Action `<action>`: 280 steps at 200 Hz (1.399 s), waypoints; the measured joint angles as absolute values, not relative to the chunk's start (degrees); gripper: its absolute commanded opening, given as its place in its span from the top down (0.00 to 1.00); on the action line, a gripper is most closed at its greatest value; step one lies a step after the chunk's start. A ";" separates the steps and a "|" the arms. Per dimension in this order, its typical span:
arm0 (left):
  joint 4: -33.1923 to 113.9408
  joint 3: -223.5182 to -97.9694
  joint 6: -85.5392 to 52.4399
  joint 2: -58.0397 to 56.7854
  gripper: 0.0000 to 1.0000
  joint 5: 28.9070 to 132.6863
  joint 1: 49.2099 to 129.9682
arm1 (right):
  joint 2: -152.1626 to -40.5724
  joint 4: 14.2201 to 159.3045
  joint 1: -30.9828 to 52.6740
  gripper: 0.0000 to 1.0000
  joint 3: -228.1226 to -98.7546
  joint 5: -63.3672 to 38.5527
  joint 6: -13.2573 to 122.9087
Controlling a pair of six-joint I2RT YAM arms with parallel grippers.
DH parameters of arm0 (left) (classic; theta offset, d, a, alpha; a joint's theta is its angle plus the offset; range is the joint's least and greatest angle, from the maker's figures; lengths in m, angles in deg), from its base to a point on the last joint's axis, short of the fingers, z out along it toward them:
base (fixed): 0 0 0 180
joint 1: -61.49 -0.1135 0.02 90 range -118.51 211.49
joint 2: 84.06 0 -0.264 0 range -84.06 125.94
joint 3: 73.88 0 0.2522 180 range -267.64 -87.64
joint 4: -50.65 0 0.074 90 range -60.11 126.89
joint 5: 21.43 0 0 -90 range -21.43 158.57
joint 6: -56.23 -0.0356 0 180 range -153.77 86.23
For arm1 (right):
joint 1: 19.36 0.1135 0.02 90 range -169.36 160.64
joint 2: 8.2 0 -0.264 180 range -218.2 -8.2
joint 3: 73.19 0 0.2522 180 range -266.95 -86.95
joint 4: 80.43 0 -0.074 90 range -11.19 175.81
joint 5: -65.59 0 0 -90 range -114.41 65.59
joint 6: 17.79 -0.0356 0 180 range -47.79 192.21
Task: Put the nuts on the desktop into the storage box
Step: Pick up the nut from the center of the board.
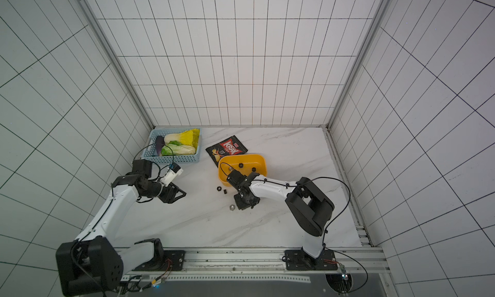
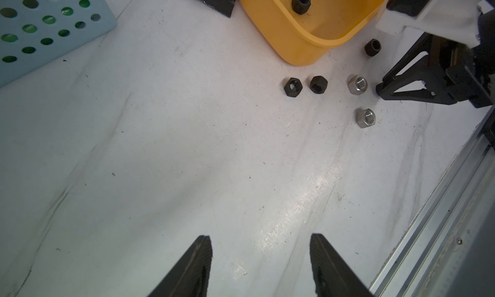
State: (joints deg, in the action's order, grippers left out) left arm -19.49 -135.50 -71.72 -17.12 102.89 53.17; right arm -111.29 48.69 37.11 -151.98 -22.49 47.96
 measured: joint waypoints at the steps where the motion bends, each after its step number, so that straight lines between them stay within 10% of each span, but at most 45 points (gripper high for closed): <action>1: -19.49 -135.50 -71.72 -17.12 0.38 102.89 53.17 | -111.33 48.69 37.09 0.70 -151.98 -22.52 47.96; 280: -19.23 -135.34 -71.68 -16.70 0.38 103.40 53.17 | -98.66 34.90 33.64 0.79 -161.97 -25.86 49.03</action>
State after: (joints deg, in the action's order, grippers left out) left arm -19.23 -135.34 -71.68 -16.70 103.40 53.17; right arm -98.66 34.90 33.64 -161.97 -25.86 49.03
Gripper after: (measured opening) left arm 0.624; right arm 0.212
